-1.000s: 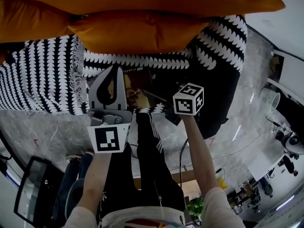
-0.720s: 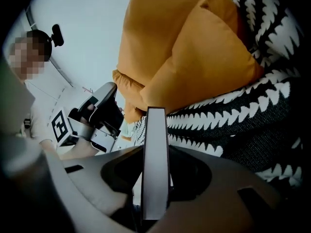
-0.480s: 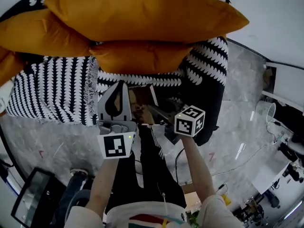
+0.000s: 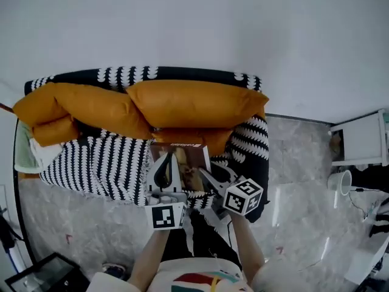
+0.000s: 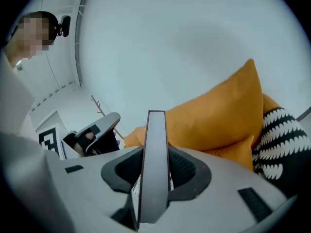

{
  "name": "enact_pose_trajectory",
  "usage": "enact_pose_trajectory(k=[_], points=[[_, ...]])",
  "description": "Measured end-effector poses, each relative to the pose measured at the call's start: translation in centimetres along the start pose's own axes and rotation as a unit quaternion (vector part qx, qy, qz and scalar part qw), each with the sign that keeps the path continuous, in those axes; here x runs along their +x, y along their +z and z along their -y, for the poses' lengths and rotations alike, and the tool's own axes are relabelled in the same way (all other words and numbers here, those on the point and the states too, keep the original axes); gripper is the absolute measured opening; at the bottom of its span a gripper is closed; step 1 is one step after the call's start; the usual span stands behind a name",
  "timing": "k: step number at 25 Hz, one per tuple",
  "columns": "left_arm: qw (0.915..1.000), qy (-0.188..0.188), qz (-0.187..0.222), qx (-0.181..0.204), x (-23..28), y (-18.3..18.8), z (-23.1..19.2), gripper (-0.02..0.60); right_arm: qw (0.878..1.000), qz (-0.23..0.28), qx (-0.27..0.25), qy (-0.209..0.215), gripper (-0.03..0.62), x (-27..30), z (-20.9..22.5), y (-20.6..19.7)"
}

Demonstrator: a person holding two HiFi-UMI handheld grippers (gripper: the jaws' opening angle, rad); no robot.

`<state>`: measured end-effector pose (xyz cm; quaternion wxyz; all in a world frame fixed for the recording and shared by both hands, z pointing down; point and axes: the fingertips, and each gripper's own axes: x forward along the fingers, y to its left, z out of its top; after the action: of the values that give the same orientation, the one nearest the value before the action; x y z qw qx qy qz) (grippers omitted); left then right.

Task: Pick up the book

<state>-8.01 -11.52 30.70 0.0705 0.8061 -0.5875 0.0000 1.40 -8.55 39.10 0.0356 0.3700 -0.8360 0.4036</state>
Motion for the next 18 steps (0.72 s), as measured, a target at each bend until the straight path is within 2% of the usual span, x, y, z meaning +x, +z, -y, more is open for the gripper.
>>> enact_pose_trajectory(k=[4,6,8,10,12,15,18], points=[[0.9987,0.026,0.041,0.016,-0.7,6.7,-0.6,0.006,0.996,0.086,-0.004,0.032,0.156,-1.0,-6.1,6.8],[0.9964,0.046,0.071,-0.004,-1.6,10.5,-1.3,0.005,0.992,0.119,-0.013,0.05,0.156,-1.7,-8.7,9.6],[0.9933,0.049,0.1,-0.031,-3.5,14.1,-1.3,0.005,0.987,0.146,-0.011,0.06,0.157,-3.4,-10.7,11.5],[0.9906,0.048,0.122,-0.038,-5.1,17.3,-1.4,0.005,0.982,0.173,-0.012,0.071,0.156,-4.9,-12.2,13.3],[0.9887,0.05,0.141,-0.015,-6.2,20.0,-1.6,0.005,0.977,0.198,-0.023,0.082,0.156,-6.4,-13.6,15.0],[0.9855,0.051,0.156,0.043,-6.7,22.2,-1.4,0.006,0.967,0.233,-0.047,0.093,0.158,-8.8,-15.2,17.5],[0.9846,0.049,0.156,0.062,-7.5,22.7,-1.2,0.005,0.959,0.256,-0.064,0.103,0.156,-10.8,-17.1,18.6]])
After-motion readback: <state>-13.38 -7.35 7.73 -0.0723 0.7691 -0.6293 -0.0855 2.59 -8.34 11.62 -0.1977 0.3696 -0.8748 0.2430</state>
